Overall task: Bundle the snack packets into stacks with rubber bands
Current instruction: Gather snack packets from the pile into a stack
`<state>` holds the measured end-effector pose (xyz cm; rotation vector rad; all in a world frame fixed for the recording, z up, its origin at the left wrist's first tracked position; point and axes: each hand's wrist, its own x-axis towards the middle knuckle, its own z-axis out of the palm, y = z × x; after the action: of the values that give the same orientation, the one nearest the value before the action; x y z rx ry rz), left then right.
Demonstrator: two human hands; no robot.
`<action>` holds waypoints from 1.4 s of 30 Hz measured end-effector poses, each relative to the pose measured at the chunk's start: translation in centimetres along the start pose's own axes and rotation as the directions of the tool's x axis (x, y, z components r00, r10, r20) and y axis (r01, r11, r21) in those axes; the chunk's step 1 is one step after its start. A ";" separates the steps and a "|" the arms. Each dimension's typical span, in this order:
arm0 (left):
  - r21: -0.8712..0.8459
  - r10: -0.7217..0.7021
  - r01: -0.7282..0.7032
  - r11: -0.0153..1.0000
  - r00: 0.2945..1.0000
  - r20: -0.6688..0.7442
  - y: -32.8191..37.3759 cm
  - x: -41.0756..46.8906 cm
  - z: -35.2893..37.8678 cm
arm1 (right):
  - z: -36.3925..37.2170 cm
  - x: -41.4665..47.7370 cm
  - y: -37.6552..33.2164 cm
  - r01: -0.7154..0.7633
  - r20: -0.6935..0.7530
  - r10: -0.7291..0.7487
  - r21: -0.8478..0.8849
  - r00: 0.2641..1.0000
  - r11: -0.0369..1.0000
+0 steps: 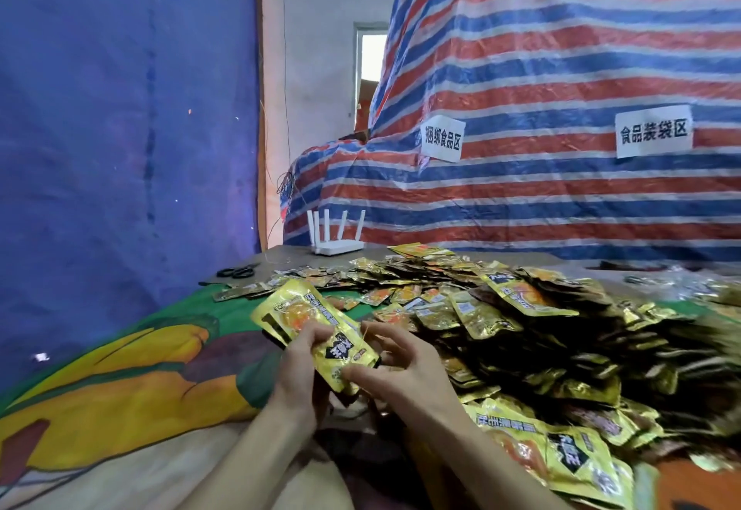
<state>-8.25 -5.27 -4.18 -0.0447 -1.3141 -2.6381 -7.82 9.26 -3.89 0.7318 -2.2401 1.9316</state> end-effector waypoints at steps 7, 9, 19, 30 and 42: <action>0.227 0.172 -0.112 0.967 0.950 -0.262 -0.9 0.4 -0.3 | 0.1 0.1 0.7 -0.019 0.030 0.017 0.074 0.999 0.997; 0.303 0.217 -0.132 0.944 0.938 -0.271 -1.0 0.3 -0.4 | 0.6 0.2 0.9 -0.022 0.028 0.020 0.071 0.999 0.997; 0.273 0.210 -0.147 0.951 0.953 -0.217 -1.5 -0.2 0.6 | 0.8 -0.1 1.6 0.064 -0.031 -0.064 0.017 0.997 0.998; 0.226 0.044 -0.028 0.974 0.997 -0.068 -1.0 -1.1 1.0 | 0.6 0.1 1.2 0.118 -0.115 -0.108 0.089 0.988 0.989; 0.080 -0.117 0.110 0.991 0.989 0.087 -1.3 -0.3 0.2 | -0.3 0.7 0.8 0.033 -0.096 -0.023 0.109 0.995 0.994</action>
<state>-8.22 -4.29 -5.14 -0.0830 -1.4858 -2.7075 -8.82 9.39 -4.33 0.6653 -2.0721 2.0449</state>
